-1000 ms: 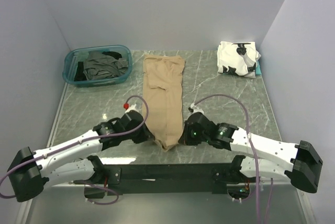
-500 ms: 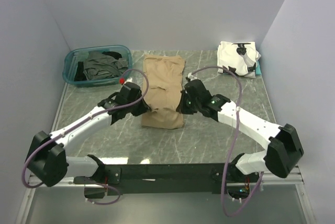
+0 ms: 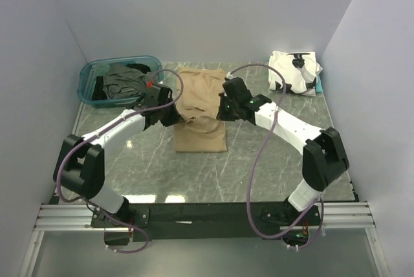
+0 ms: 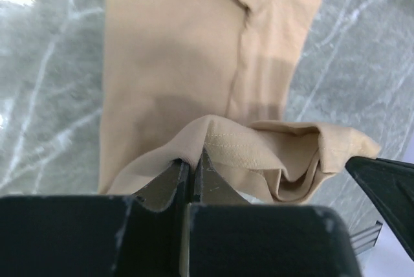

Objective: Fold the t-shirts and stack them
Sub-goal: Fold the tshirt

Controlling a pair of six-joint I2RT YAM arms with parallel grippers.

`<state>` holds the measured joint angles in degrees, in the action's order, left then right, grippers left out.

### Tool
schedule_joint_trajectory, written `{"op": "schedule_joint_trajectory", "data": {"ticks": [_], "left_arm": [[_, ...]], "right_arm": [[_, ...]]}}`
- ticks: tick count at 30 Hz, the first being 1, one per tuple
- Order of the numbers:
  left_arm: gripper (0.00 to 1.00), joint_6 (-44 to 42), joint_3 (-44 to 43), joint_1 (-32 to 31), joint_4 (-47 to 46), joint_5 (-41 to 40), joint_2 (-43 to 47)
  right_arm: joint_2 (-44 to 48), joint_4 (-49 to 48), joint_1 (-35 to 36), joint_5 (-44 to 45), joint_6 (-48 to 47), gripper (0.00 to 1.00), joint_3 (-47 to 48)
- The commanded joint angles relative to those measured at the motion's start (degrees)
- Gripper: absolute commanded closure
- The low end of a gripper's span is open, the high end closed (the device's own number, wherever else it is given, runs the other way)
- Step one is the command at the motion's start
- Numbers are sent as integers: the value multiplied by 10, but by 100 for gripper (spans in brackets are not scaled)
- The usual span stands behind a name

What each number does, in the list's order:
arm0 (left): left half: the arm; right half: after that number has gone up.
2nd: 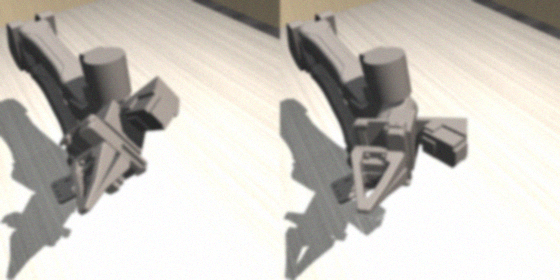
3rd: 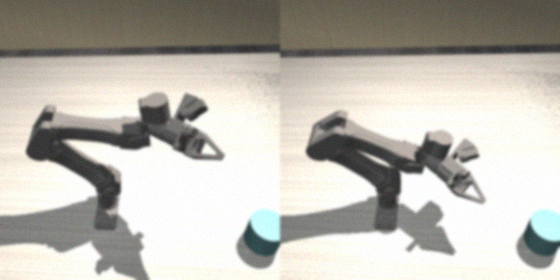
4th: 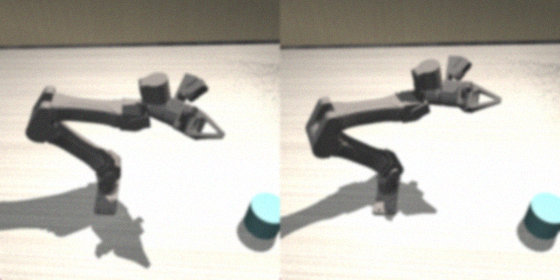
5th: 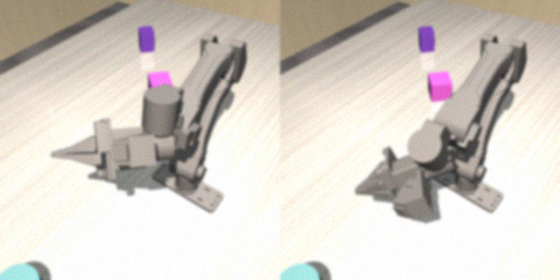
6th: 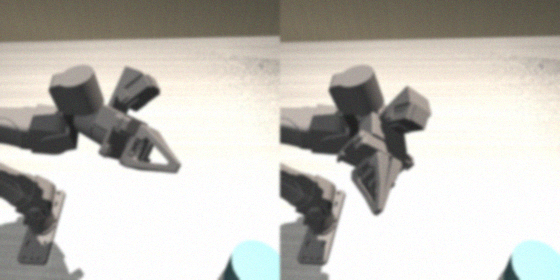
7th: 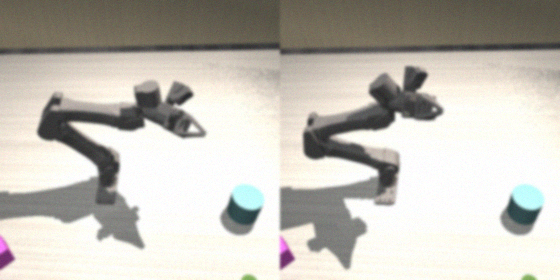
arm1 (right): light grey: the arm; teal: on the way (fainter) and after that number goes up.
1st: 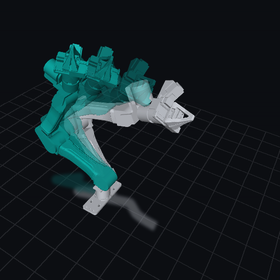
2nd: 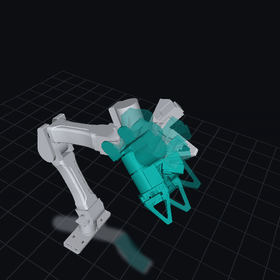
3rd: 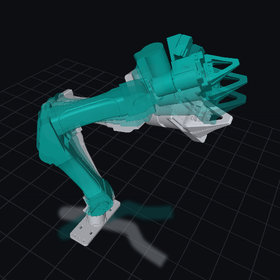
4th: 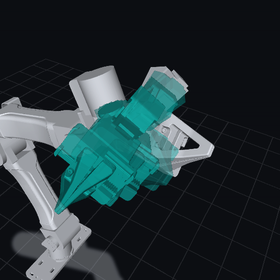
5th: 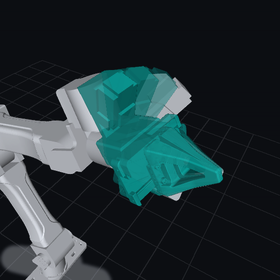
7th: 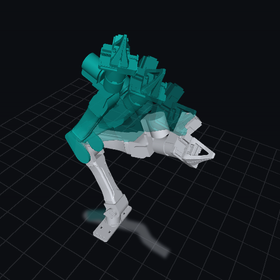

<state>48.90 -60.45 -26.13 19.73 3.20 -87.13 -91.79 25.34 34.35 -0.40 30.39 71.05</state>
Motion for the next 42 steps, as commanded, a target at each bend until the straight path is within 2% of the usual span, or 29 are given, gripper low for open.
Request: {"op": "schedule_joint_trajectory", "data": {"ticks": [1, 6, 8, 11, 20, 23, 24, 26, 27, 28, 29, 30, 31, 32, 35, 38, 42], "left_arm": [[99, -21, -44, 16, -31, 28, -21], [99, -29, -88, 19, -20, 26, -67], [94, -32, -100, 21, -20, 27, -77], [93, -37, -114, 25, -14, 27, -100], [92, -36, -146, 39, -9, 34, -165], [82, -35, -152, 42, -5, 29, -174], [75, -36, -158, 43, -1, 27, -175], [64, -36, -161, 46, 4, 17, -175], [49, -39, -165, 48, 6, 18, -173], [37, -43, -169, 50, 6, 17, -170], [27, -46, -173, 51, 8, 15, -162], [11, -49, -182, 52, 15, 11, -158], [4, -52, -185, 52, 16, 8, -153], [1, -54, -185, 52, 15, 9, -136], [0, -50, -160, 51, 2, 21, -94], [1, -36, -105, 51, -15, 28, -45], [1, -22, -8, 48, -24, 24, 21]], "right_arm": [[-32, 0, -15, 16, -23, 100, 50], [-63, -6, -31, 19, -20, 100, 77], [-80, -8, -37, 15, -21, 100, 88], [-103, -10, -46, 7, -21, 100, 102], [-175, -21, -72, -37, -24, 100, 139], [-198, -15, -78, -49, -28, 100, 155], [-209, -14, -79, -50, -32, 96, 166], [-215, -6, -81, -50, -34, 76, 175], [-217, -3, -82, -47, -35, 67, 185], [-215, 7, -83, -44, -36, 49, 190], [-212, 13, -84, -39, -36, 43, 197], [-200, 16, -85, -27, -36, 37, 201], [-191, 17, -85, -24, -36, 27, 200], [-179, 16, -85, -22, -36, 25, 191], [-125, -6, -84, -34, -34, 16, 161], [-66, -29, -83, -63, -28, 15, 97], [37, -73, -82, -85, -5, 14, -41]]}}
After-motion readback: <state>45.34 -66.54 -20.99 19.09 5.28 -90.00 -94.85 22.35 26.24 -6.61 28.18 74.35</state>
